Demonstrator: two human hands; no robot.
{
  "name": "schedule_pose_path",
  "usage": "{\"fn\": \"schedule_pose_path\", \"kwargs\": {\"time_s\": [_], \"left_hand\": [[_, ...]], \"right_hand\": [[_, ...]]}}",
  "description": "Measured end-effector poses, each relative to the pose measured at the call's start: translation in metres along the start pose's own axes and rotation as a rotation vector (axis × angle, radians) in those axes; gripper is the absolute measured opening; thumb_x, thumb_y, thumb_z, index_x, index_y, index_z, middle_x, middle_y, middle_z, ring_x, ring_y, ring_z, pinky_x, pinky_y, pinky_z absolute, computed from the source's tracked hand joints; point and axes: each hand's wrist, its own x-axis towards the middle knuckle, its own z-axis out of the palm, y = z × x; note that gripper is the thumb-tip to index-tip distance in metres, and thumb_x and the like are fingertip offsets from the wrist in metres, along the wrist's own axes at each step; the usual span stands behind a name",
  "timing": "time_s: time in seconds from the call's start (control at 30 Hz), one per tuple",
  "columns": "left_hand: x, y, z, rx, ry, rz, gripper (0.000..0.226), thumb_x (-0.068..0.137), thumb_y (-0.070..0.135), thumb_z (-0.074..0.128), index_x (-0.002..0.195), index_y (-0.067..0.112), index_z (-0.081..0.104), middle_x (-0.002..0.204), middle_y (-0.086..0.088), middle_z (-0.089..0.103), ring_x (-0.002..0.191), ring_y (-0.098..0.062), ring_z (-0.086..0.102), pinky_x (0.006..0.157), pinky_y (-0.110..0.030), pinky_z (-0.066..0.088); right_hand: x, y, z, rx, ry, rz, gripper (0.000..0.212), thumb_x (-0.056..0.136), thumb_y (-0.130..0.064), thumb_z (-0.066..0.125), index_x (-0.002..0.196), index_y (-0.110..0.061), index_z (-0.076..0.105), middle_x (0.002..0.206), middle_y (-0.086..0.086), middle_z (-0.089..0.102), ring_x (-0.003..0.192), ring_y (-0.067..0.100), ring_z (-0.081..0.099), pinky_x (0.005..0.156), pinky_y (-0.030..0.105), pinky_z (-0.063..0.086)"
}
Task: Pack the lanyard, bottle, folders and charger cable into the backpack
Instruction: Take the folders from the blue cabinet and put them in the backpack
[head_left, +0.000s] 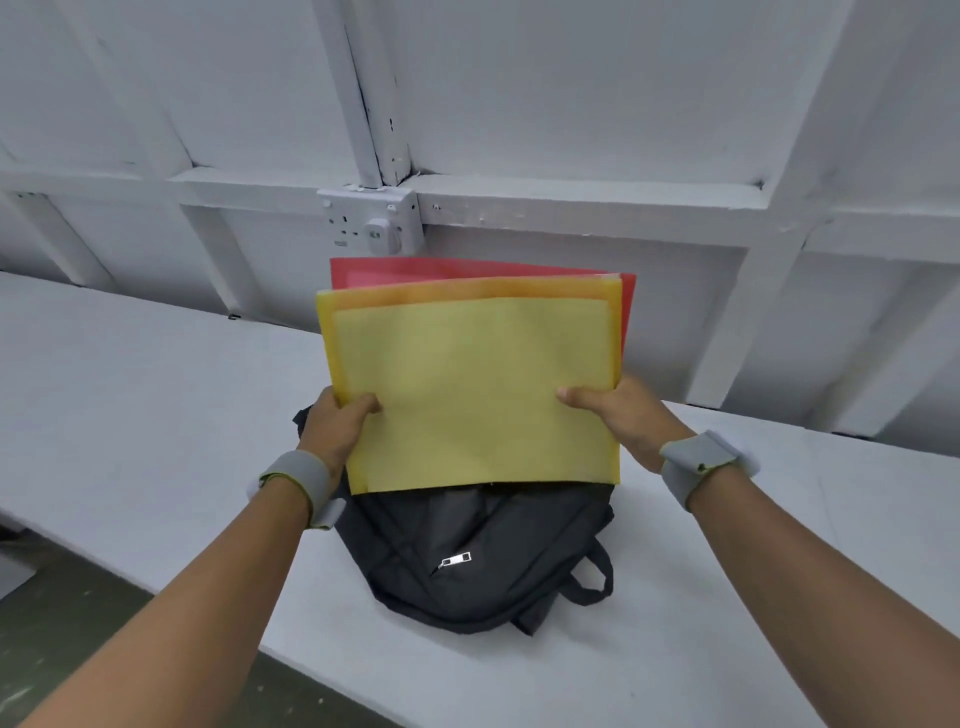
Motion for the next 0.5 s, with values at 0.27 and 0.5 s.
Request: {"fn": "schedule_pose_path", "kwargs": {"time_s": [0.27,0.5], "left_hand": [[-0.022,0.026,0.019,0.201,-0.126,-0.15,0.045,0.075,0.032,0.066,0.115,0.016,0.055,0.115,-0.01,0.061,0.101,-0.035,0.059,0.094,-0.053,0.05],[-0.085,-0.01,0.077,0.586,-0.244,-0.175,0.087,0.072,0.056,0.075,0.135,0.016,0.03,0.133,-0.008,0.044,0.115,-0.03,0.054,0.078,-0.045,0.06]], "right_hand": [[-0.029,-0.013,-0.046,0.002,-0.098,0.061,0.029,0.092,-0.027,0.066,0.12,-0.019,0.062,0.111,0.003,0.073,0.1,0.025,0.071,0.088,0.043,0.056],[-0.064,0.038,-0.12,0.292,0.121,0.114,0.035,0.093,-0.014,0.062,0.127,-0.008,0.058,0.118,0.015,0.069,0.099,0.032,0.07,0.079,0.043,0.056]]}}
